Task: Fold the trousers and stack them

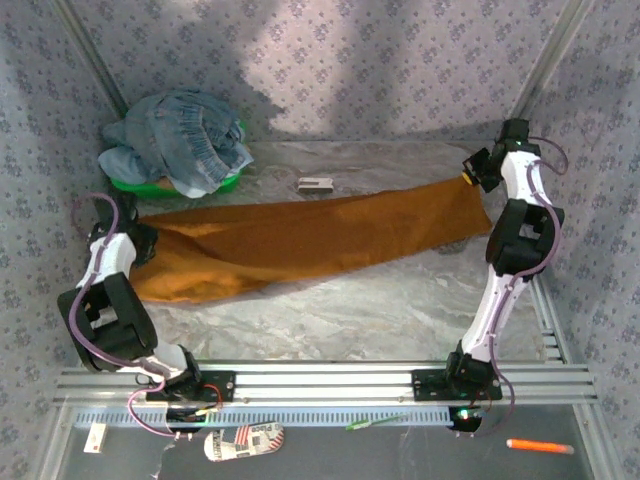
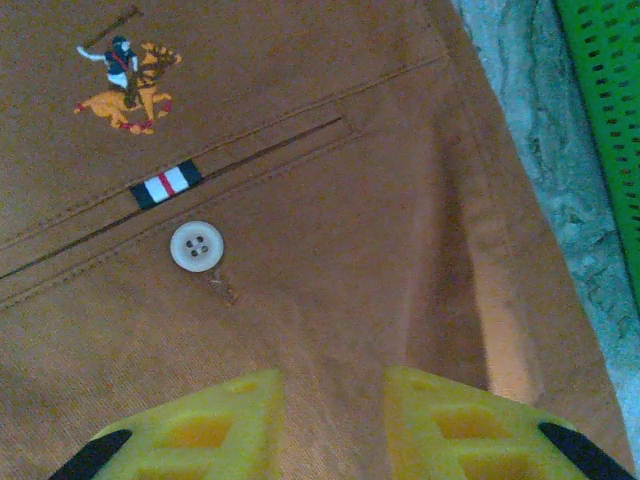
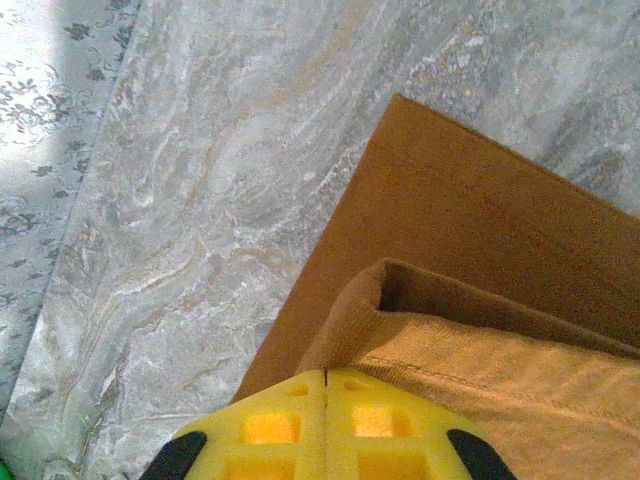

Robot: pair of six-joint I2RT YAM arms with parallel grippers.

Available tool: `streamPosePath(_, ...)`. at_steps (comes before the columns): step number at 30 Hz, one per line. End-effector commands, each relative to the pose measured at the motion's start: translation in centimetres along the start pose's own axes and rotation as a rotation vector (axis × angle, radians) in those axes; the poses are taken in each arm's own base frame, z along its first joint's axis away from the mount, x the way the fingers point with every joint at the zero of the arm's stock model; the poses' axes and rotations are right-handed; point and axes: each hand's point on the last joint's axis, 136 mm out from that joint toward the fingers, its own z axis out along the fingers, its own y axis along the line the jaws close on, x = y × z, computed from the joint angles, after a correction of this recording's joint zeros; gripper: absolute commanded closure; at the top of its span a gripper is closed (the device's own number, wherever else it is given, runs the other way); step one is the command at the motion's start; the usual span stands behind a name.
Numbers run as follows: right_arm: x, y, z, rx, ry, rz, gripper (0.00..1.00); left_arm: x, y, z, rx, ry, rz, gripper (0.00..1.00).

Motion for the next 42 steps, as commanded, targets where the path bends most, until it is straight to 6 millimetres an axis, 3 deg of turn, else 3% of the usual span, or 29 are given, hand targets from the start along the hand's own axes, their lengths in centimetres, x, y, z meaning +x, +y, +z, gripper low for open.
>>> streamPosePath(1, -2.2, 0.0, -0.1, 0.001, -0.067, -0.016, 1.00, 0.0, 0.3, -0.1, -0.012, -0.011, 0.014, 0.69)
streamPosePath(5, -3.3, 0.9, 0.3, -0.020, -0.067, -0.028, 1.00, -0.1, 0.1, 0.2, -0.015, -0.008, 0.016, 0.70)
streamPosePath(8, -3.7, 1.6, -0.6, -0.042, -0.090, -0.034, 1.00, -0.1, -0.4, 0.4, -0.017, -0.010, 0.025, 0.69)
streamPosePath(11, -3.7, 2.5, -1.7, -0.071, -0.101, -0.049, 1.00, 0.6, -2.1, 0.4, 0.007, 0.006, 0.073, 0.54)
streamPosePath(14, -3.6, 3.0, -1.7, -0.078, -0.095, -0.061, 1.00, 2.8, -4.9, 0.6, 0.029, 0.034, 0.175, 0.33)
streamPosePath(16, -3.0, 3.1, -1.2, -0.077, -0.075, -0.069, 1.00, 5.1, -6.1, 1.5, 0.025, 0.086, 0.241, 0.28)
streamPosePath(19, -2.3, 3.3, -0.6, -0.080, -0.055, -0.078, 1.00, 6.9, -5.9, 3.0, -0.009, 0.124, 0.259, 0.22)
streamPosePath(25, -0.9, 3.4, 0.8, -0.099, 0.003, -0.091, 0.98, 7.9, -6.7, 4.6, 0.031, 0.166, 0.236, 0.16)
streamPosePath(30, 1.8, 3.1, 3.5, -0.089, 0.082, -0.099, 0.57, 7.7, -8.5, 5.0, 0.065, 0.190, 0.230, 0.16)
streamPosePath(33, 3.2, 3.1, 5.1, -0.060, 0.123, -0.107, 0.50, 7.8, -9.6, 4.9, 0.093, 0.215, 0.227, 0.16)
streamPosePath(39, 3.9, 1.6, 8.2, 0.006, 0.157, -0.054, 0.48, 7.7, -10.0, 5.2, 0.088, 0.243, 0.215, 0.17)
streamPosePath(42, 3.9, 1.4, 9.2, 0.000, 0.174, -0.042, 0.53, 7.7, -9.9, 6.0, 0.083, 0.259, 0.209, 0.24)
